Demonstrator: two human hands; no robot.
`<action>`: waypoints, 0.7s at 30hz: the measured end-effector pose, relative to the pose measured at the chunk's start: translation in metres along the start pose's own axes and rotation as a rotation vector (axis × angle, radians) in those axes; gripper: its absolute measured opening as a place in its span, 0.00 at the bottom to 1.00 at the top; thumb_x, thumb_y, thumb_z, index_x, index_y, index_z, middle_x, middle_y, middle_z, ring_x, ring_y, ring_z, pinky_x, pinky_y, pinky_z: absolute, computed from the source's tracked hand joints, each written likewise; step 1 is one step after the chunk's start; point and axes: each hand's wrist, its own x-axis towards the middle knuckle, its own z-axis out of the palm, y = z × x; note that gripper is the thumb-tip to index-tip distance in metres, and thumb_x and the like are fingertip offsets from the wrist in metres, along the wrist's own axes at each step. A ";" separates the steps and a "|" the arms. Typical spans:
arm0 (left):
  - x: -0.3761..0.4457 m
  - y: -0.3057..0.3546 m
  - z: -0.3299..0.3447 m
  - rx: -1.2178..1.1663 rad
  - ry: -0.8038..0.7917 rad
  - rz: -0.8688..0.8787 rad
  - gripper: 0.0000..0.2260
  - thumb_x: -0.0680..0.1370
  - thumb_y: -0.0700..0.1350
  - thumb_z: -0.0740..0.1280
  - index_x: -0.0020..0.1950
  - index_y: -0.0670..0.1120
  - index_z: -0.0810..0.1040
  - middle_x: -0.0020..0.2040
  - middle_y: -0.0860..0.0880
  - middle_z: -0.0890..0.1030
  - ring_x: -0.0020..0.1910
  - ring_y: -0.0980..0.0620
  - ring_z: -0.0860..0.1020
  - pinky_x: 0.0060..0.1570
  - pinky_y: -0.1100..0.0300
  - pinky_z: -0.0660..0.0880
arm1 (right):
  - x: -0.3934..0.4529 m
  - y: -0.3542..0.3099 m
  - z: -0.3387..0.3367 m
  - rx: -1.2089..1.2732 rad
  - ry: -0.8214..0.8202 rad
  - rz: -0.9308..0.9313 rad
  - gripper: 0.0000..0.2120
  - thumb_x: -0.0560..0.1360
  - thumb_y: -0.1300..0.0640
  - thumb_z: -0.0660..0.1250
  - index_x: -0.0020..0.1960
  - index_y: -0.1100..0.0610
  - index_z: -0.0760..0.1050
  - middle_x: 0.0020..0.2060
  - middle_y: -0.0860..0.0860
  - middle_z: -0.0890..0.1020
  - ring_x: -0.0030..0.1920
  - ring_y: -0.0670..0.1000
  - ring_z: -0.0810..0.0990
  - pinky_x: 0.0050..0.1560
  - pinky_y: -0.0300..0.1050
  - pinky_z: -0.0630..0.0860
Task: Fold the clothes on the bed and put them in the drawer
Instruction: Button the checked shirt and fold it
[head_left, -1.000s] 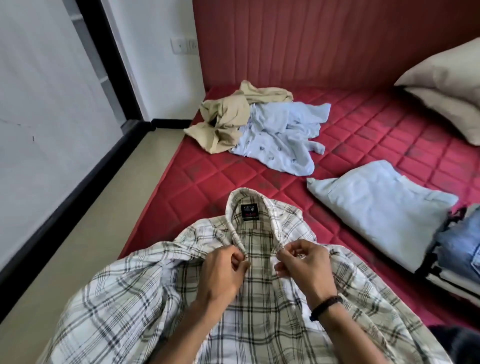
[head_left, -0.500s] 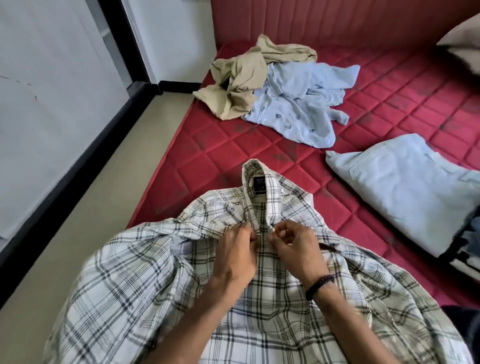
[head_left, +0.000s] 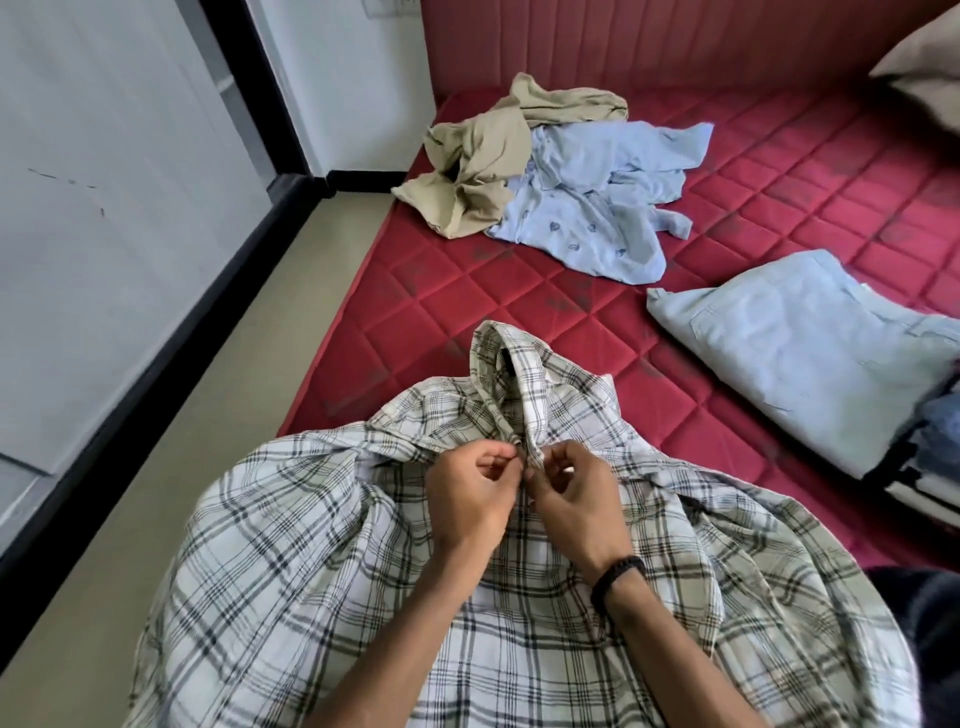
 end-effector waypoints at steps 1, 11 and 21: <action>0.000 -0.002 0.002 -0.005 -0.013 -0.025 0.07 0.74 0.41 0.78 0.51 0.45 0.87 0.43 0.56 0.86 0.40 0.65 0.82 0.40 0.73 0.78 | -0.001 0.002 0.000 -0.002 0.017 0.006 0.06 0.77 0.59 0.73 0.44 0.54 0.76 0.37 0.54 0.83 0.33 0.48 0.77 0.32 0.44 0.77; 0.007 -0.016 0.000 -0.100 -0.088 -0.111 0.04 0.75 0.45 0.78 0.49 0.51 0.87 0.44 0.58 0.86 0.46 0.63 0.83 0.45 0.73 0.77 | 0.008 0.014 0.008 0.226 -0.033 0.158 0.04 0.76 0.59 0.75 0.47 0.56 0.81 0.41 0.57 0.87 0.43 0.60 0.87 0.46 0.61 0.85; 0.000 -0.020 -0.006 -0.427 -0.183 -0.320 0.06 0.77 0.38 0.75 0.52 0.47 0.86 0.44 0.50 0.88 0.40 0.54 0.85 0.37 0.67 0.77 | 0.001 0.004 -0.005 0.624 -0.198 0.360 0.03 0.78 0.67 0.70 0.50 0.67 0.81 0.39 0.59 0.83 0.36 0.50 0.82 0.44 0.45 0.80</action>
